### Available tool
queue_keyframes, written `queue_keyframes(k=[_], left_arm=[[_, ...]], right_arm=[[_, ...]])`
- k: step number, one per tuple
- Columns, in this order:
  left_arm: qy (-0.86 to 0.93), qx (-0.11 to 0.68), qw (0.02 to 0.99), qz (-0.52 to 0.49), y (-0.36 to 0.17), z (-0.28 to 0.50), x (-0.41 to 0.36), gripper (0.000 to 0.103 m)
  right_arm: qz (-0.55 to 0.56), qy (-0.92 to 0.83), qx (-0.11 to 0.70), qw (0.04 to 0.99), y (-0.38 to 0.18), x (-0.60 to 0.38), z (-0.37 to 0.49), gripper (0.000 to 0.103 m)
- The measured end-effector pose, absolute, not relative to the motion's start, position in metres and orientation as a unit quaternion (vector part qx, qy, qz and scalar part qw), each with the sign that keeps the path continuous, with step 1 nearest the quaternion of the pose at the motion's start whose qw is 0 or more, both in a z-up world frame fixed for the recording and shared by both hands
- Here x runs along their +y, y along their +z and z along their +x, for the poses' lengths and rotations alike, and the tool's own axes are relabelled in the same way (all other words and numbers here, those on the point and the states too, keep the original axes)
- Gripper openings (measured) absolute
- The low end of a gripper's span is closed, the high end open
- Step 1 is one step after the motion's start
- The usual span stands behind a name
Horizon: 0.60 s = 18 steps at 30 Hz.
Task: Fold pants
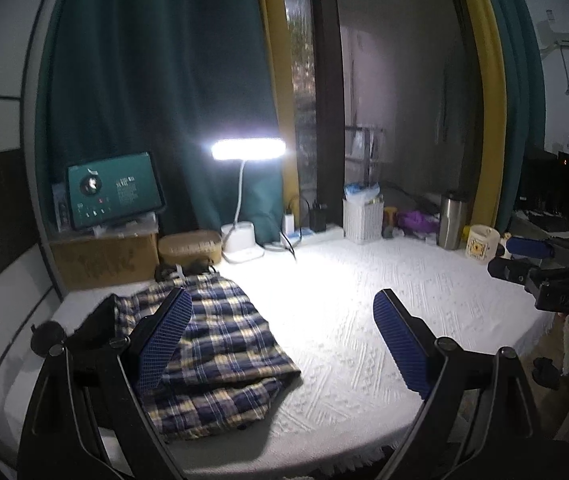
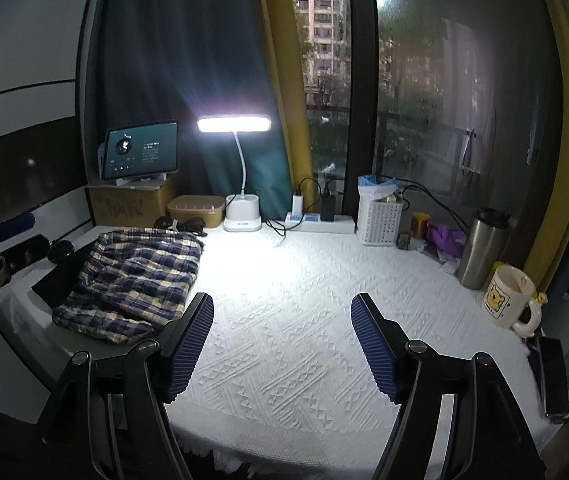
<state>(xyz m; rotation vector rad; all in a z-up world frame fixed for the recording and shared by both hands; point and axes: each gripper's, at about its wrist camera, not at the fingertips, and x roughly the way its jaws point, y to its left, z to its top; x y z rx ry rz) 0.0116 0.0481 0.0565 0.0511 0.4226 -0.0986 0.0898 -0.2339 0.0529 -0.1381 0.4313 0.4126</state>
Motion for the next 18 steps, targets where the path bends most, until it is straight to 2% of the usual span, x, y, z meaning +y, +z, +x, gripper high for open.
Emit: queue_keyframes(k=[5, 13, 18], left_arm=[[-0.038, 0.193, 0.98, 0.017, 0.064, 0.005, 0.052, 0.092], [-0.03, 0.171, 0.985, -0.007, 0.078, -0.005, 0.063, 0.092], [-0.018, 0.155, 0.988, 0.0, 0.082, -0.011, 0.063, 0.092]], right_arm=[[-0.06, 0.2, 0.197, 0.958, 0.061, -0.236, 0.083, 0.081], [-0.055, 0.184, 0.171, 0.966, 0.073, -0.238, 0.072, 0.083], [-0.048, 0.177, 0.151, 0.971, 0.079, -0.241, 0.066, 0.089]])
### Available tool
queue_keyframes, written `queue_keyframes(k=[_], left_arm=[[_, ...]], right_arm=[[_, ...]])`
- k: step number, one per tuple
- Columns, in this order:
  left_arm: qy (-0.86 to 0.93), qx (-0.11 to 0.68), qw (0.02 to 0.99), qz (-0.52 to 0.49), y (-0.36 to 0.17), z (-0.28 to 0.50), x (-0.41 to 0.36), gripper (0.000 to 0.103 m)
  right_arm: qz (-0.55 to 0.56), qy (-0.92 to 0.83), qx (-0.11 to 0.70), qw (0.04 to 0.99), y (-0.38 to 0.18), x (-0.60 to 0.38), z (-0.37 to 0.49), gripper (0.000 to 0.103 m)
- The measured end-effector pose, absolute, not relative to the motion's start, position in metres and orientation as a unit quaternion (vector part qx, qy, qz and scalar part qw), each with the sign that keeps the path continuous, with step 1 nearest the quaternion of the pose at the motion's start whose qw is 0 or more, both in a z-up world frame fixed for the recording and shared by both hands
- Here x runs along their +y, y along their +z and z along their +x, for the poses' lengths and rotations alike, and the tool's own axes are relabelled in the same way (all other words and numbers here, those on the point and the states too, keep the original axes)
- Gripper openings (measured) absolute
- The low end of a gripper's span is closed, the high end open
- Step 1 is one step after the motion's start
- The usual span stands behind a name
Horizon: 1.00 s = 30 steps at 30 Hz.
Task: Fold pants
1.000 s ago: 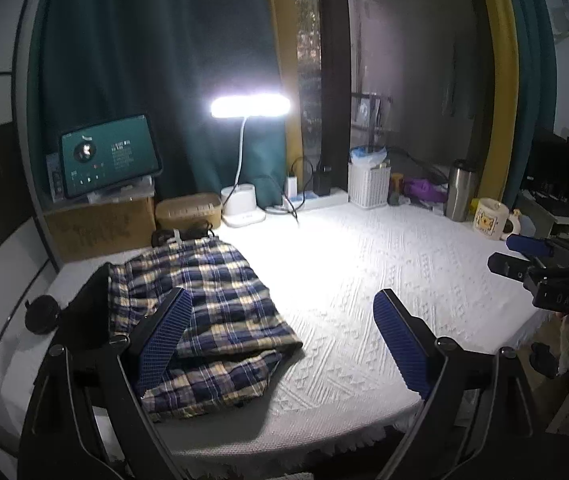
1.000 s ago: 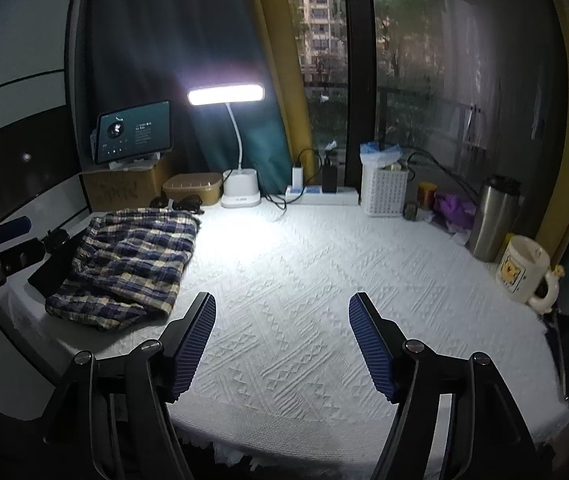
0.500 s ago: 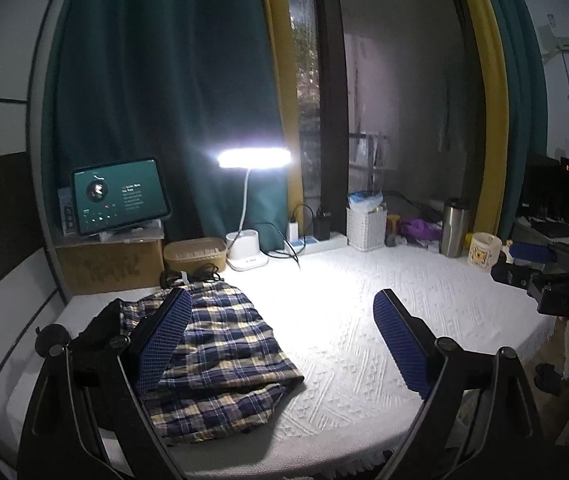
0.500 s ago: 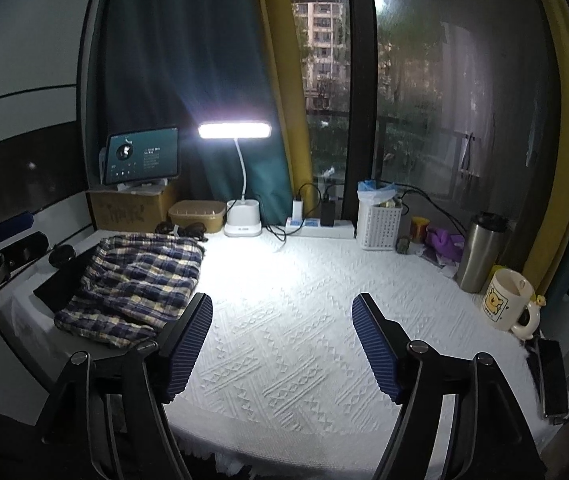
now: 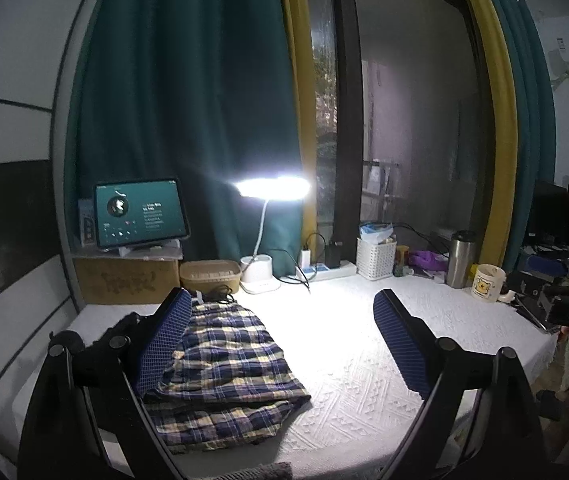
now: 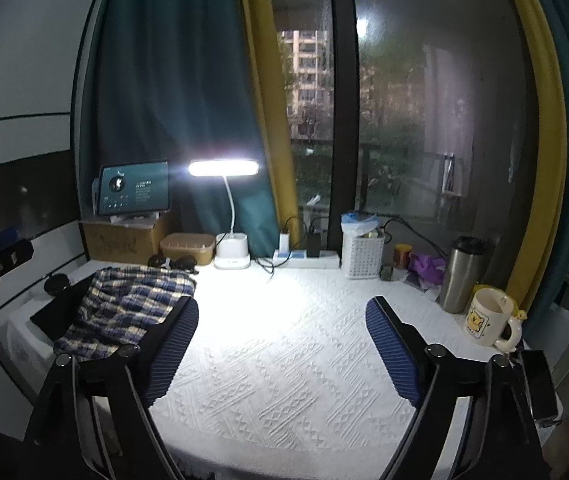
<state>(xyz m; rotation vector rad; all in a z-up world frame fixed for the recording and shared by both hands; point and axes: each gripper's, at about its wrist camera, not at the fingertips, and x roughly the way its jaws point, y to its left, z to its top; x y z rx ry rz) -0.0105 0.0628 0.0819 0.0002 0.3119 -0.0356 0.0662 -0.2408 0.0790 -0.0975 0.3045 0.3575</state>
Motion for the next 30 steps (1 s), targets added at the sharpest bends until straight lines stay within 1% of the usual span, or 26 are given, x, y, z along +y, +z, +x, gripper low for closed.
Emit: queue_keyframes(k=[1, 2, 3, 5, 30], left_arm=[[-0.016, 0.151, 0.988, 0.002, 0.083, -0.012, 0.063, 0.092], [-0.013, 0.147, 0.989, 0.001, 0.083, -0.013, 0.064, 0.094], [-0.012, 0.144, 0.99, 0.0, 0.084, -0.014, 0.064, 0.098], [-0.01, 0.134, 0.991, -0.004, 0.086, -0.016, 0.065, 0.102], [0.026, 0.075, 0.997, 0.002, 0.103, -0.031, 0.072, 0.102]], right_arm=[[-0.047, 0.176, 0.148, 0.972, 0.08, -0.242, 0.065, 0.089], [-0.046, 0.176, 0.144, 0.973, 0.082, -0.242, 0.064, 0.09], [-0.045, 0.175, 0.142, 0.973, 0.083, -0.243, 0.063, 0.09], [-0.043, 0.173, 0.137, 0.974, 0.086, -0.243, 0.061, 0.09], [-0.028, 0.162, 0.079, 0.983, 0.113, -0.252, 0.034, 0.093]])
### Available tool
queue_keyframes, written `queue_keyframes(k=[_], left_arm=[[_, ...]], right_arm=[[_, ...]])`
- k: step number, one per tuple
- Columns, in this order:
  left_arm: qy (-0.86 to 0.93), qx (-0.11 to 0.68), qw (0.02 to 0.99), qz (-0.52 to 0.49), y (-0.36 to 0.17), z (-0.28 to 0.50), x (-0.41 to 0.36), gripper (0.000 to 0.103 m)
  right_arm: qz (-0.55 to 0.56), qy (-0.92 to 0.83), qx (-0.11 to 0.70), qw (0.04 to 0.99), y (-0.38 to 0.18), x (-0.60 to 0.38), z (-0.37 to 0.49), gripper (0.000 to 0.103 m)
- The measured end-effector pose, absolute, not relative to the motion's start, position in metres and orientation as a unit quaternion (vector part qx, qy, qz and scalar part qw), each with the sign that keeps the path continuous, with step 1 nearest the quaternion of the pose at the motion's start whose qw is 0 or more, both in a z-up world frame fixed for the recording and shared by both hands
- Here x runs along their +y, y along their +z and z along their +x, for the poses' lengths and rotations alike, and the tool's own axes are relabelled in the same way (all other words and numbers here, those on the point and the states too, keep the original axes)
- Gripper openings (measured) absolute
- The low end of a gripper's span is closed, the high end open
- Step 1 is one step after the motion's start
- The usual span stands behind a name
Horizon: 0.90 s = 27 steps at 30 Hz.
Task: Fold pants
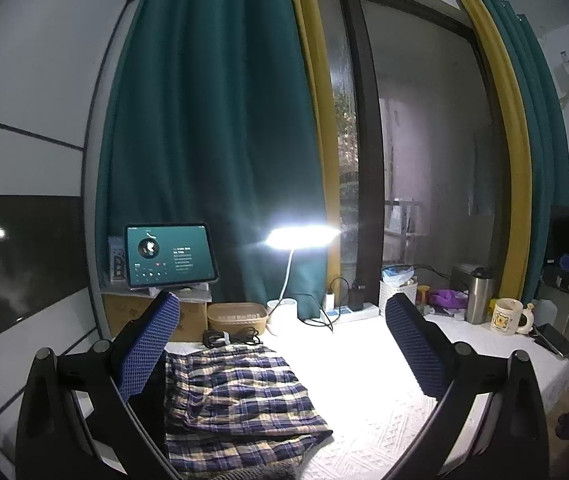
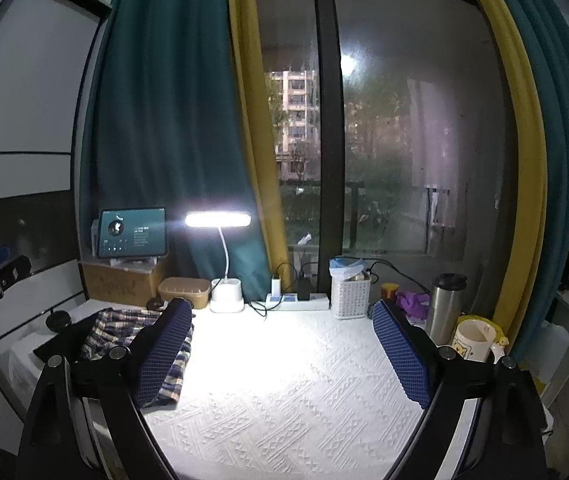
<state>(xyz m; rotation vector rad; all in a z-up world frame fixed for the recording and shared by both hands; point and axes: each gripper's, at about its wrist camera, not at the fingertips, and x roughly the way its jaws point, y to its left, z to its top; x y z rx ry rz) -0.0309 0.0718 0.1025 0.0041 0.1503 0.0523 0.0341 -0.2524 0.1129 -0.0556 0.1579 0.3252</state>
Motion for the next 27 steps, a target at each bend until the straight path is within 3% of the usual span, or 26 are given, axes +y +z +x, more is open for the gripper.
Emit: queue_keyframes(k=[27], left_arm=[[0.046, 0.024, 0.999, -0.013, 0.117, -0.047, 0.083, 0.102]], right_arm=[[-0.033, 0.151, 0.039, 0.987, 0.131, -0.247, 0.008, 0.096]])
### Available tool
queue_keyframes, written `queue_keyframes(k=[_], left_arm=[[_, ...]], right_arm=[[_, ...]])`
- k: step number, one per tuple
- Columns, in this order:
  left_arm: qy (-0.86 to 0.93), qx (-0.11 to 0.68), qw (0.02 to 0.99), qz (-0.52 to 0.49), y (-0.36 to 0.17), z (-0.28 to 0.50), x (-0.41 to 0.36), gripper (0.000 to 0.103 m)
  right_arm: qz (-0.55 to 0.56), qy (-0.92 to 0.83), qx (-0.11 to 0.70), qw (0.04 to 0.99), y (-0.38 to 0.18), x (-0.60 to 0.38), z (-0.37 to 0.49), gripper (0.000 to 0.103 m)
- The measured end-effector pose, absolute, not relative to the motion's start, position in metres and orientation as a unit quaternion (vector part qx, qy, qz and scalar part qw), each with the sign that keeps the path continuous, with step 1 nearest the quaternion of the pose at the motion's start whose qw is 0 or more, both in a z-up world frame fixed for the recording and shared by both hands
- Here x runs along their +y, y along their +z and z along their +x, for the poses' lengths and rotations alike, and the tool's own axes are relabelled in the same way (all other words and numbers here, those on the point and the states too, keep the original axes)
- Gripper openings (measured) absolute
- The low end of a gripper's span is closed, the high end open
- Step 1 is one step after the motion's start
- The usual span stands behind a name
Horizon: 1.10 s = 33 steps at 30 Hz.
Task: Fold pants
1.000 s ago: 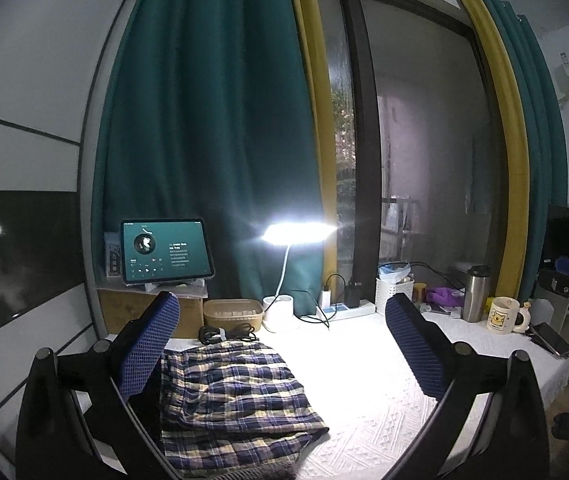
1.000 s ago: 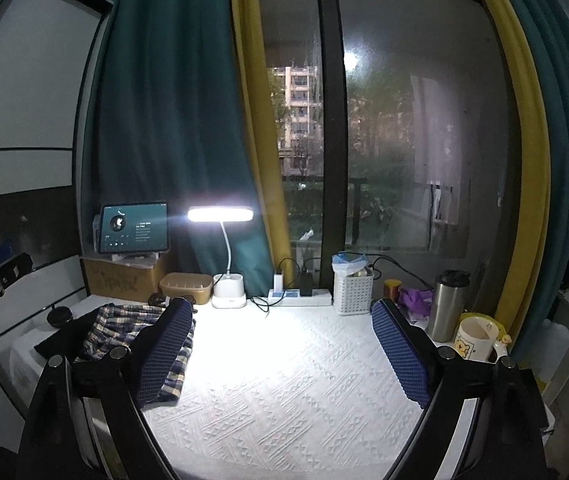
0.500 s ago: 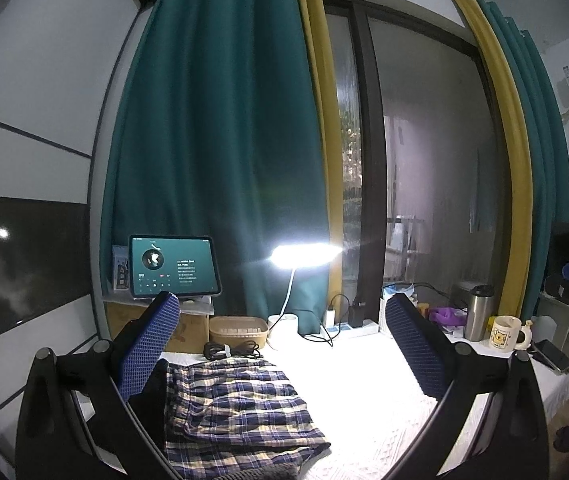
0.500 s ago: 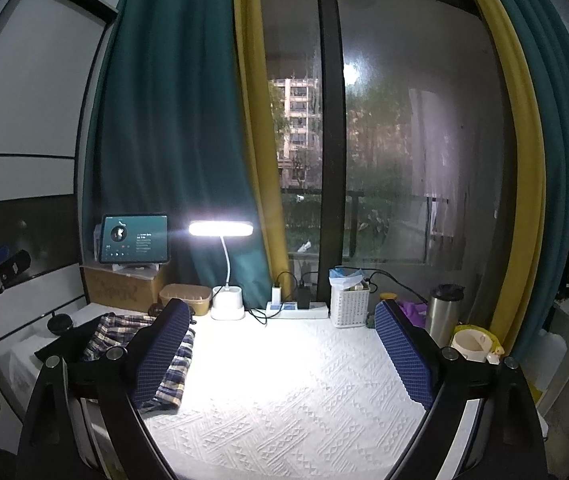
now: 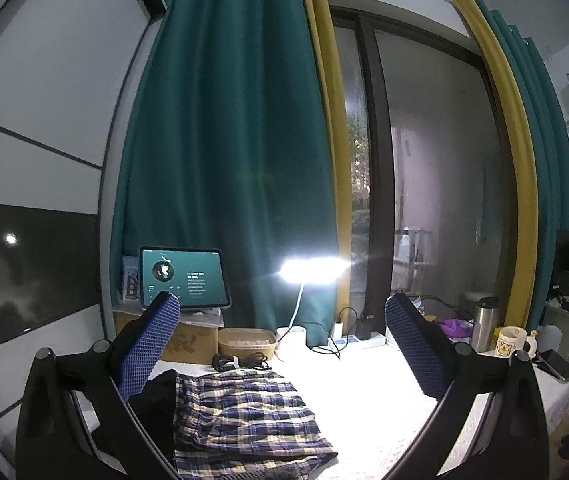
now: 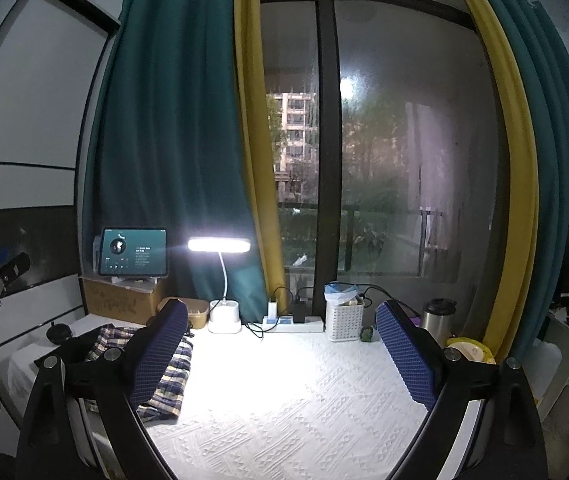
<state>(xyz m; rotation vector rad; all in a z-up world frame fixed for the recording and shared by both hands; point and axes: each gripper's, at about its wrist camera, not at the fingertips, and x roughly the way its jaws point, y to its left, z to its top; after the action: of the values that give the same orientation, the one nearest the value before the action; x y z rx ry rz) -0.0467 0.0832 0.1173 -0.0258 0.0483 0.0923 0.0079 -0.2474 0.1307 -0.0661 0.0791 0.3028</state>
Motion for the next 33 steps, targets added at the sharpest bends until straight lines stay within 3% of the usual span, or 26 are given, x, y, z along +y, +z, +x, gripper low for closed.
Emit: queue_keyframes(k=[33], left_arm=[[0.053, 0.044, 0.997, -0.016, 0.1097, -0.0409, 0.0844, 0.102]], right_arm=[[-0.025, 0.134, 0.049, 0.989, 0.1312, -0.2451, 0.0077, 0.098]])
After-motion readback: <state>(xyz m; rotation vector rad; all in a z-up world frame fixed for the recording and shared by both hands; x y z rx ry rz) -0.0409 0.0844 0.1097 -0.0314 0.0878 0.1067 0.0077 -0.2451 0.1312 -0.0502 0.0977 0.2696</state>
